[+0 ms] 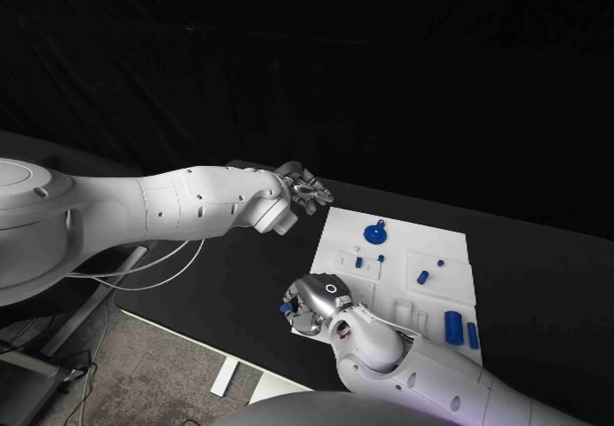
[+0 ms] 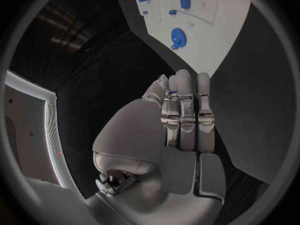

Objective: Assemble the parts on the task board

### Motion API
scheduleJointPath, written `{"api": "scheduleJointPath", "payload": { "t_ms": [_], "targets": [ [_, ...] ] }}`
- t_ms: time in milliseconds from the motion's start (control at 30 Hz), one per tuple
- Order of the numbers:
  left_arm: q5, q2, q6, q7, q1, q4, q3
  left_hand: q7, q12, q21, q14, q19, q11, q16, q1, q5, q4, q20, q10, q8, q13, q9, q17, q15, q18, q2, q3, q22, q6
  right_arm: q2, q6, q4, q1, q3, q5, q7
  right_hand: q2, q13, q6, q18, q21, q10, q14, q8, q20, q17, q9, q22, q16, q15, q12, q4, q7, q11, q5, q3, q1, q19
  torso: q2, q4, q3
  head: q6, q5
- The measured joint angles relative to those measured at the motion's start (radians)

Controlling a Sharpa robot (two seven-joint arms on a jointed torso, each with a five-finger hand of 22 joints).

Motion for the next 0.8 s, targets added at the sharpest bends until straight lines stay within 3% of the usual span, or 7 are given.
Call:
{"api": "scheduleJointPath", "payload": {
  "t_ms": [133,333,533,733,800],
  "targets": [
    [0.0,-0.004,0.0,0.001,0.0,-0.002,0.0,0.0,0.0,0.0,0.0,0.0,0.0,0.0,0.002,0.0,0.002,0.0,0.0,0.0,0.0,0.0,0.0,0.0,0.0,-0.002,-0.002,-0.002,0.0,-0.008,-0.012,0.006,0.0,0.006,0.004,0.0,0.0,0.0,0.0,0.0,0.0,0.0,0.0,0.0,0.0,0.0,0.0,0.0,0.0,0.0,0.0,0.0,0.0,0.0,0.0,-0.005,0.0,0.0,0.0,-0.0002,0.0001,0.002,-0.004],
    [0.0,-0.012,0.0,0.003,0.0,-0.002,0.0,0.003,0.0,0.0,0.0,0.0,0.0,0.0,-0.002,0.0,0.003,0.0,0.0,0.0,0.0,0.0,0.0,0.0,0.0,-0.006,-0.002,-0.003,-0.004,-0.03,-0.025,0.021,0.0,0.033,0.01,-0.003,-0.004,0.0,0.0,0.0,0.0,0.001,0.0,0.0,0.0,0.0,-0.001,0.0,0.0,0.0,0.0,0.005,0.0,0.002,0.0,-0.011,0.004,0.0,-0.001,-0.0019,-0.0002,0.007,-0.012],
    [0.013,-0.026,0.001,0.009,0.0,-0.001,0.0,0.001,0.004,0.0,0.0,0.0,0.0,0.0,-0.005,-0.001,0.014,0.0,0.0,0.0,0.0,0.0,0.0,0.0,0.0,-0.009,-0.005,-0.007,-0.006,-0.066,-0.028,0.041,0.001,0.067,0.015,-0.008,-0.004,0.0,0.0,0.0,0.0,0.001,0.0,0.0,0.0,0.002,-0.001,0.0,0.0,0.0,0.0,0.011,0.0,0.002,0.0,-0.016,0.004,0.0,-0.001,-0.002,0.0,0.014,-0.027],
    [0.054,-0.052,0.02,0.028,0.0,0.005,0.0,0.005,0.004,0.0,0.003,0.0,0.004,-0.004,-0.018,-0.014,0.049,0.0,-0.01,0.0,0.0,-0.006,-0.002,0.003,0.0,-0.022,-0.022,-0.022,-0.029,-0.116,-0.033,0.08,0.001,0.114,0.027,-0.013,-0.011,0.0,0.0,0.0,0.0,0.002,0.0,0.0,0.0,0.004,-0.002,0.0,0.0,0.0,0.0,0.019,0.0,0.002,0.0,-0.014,0.011,0.0,0.0,-0.0016,0.0007,0.026,-0.05],
    [0.07,-0.06,0.035,0.037,0.0,0.008,0.0,0.009,-0.001,0.0,0.0,-0.004,0.007,-0.004,-0.035,-0.038,0.069,0.004,-0.014,-0.003,0.0,-0.01,-0.003,0.007,0.0,-0.027,-0.033,-0.028,-0.045,-0.132,-0.034,0.095,0.001,0.129,0.033,-0.015,-0.011,0.0,0.0,0.0,0.0,0.002,0.0,-0.002,0.0,0.004,-0.002,0.0,0.0,0.0,0.0,0.022,0.0,0.002,0.0,-0.013,0.01,0.0,0.0,-0.0018,0.0014,0.032,-0.059]
  ]
}}
